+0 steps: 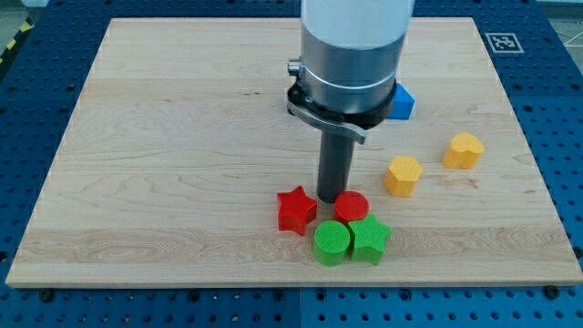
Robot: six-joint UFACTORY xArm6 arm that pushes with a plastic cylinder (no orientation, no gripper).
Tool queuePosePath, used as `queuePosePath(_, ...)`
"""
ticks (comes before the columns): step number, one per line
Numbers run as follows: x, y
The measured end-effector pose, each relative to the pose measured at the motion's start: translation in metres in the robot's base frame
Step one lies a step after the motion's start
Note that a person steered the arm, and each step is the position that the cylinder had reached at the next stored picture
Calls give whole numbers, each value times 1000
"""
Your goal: Push red star closer to red circle
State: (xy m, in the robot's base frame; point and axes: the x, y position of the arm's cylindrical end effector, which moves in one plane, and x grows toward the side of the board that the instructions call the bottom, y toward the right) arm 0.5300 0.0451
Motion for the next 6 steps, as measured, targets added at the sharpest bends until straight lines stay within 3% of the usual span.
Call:
queuePosePath(2,-9,10)
queuePosePath(4,-62,-72)
queuePosePath(5,-56,-126)
queuePosePath(6,-28,-135)
